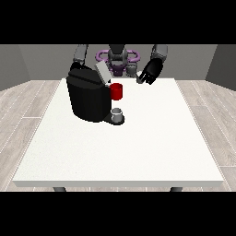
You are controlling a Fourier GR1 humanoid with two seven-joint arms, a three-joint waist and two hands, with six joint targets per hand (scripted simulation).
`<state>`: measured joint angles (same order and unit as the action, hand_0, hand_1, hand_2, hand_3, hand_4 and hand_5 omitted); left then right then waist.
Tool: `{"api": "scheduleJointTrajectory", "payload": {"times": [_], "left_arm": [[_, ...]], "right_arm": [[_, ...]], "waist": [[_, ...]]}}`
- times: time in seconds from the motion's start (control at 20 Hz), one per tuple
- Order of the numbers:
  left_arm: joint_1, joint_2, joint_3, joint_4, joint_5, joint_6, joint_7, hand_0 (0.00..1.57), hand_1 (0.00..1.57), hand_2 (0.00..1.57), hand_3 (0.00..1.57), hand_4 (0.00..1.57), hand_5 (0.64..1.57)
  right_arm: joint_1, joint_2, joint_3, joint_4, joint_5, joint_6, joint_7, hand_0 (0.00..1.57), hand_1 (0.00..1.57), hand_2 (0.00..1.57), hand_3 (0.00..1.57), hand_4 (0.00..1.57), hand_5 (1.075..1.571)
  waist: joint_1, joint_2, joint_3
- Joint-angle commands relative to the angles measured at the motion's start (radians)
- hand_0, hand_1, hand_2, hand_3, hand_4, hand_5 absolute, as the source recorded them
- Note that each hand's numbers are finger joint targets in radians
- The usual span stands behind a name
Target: Insert the coffee pod into the coffee machine and close the lid
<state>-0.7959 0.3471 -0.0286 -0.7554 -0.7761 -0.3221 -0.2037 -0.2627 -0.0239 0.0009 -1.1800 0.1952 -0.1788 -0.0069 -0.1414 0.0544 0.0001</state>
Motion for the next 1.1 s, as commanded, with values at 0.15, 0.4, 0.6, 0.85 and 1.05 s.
{"api": "scheduleJointTrajectory", "payload": {"times": [0.15, 0.4, 0.6, 0.85, 1.05], "left_arm": [[-0.167, 0.006, 0.048, -0.020, 0.028, -0.096, 0.071, 1.42, 1.42, 1.42, 1.38, 0.54, 1.571], [-0.233, 0.009, 0.116, 0.006, 0.061, -0.084, 0.132, 1.23, 1.23, 1.26, 1.27, 0.50, 1.571], [-0.350, 0.059, 0.157, 0.009, 0.082, -0.134, 0.173, 1.26, 1.26, 1.29, 1.27, 0.49, 1.571], [-0.360, 0.100, 0.158, 0.051, 0.055, -0.117, 0.155, 1.23, 1.23, 1.28, 1.25, 0.48, 1.571], [-0.463, 0.121, 0.174, 0.046, 0.064, -0.135, 0.165, 1.24, 1.24, 1.29, 1.25, 0.48, 1.571]], "right_arm": [[-0.056, -0.013, -0.011, -0.018, -0.017, 0.023, -0.015, 0.00, 0.00, 0.00, 0.00, 0.00, 1.571], [-0.045, 0.020, 0.004, -0.061, -0.010, -0.008, -0.046, 0.00, 0.00, 0.00, 0.00, 0.00, 1.571], [-0.086, -0.042, -0.025, -0.043, -0.022, 0.038, -0.046, 0.00, 0.00, 0.00, 0.00, 0.00, 1.571], [-0.074, -0.013, 0.004, -0.119, -0.014, 0.023, -0.005, 0.00, 0.00, 0.00, 0.00, 0.26, 1.571], [-0.173, -0.032, -0.049, -0.080, -0.027, 0.001, -0.025, 0.00, 0.00, 0.00, 0.00, 0.00, 1.571]], "waist": [[-0.042, 0.019, 0.0001], [-0.091, 0.053, 0.0000], [-0.107, 0.101, 0.0003], [-0.162, 0.122, -0.0001], [-0.151, 0.214, 0.0003]]}}
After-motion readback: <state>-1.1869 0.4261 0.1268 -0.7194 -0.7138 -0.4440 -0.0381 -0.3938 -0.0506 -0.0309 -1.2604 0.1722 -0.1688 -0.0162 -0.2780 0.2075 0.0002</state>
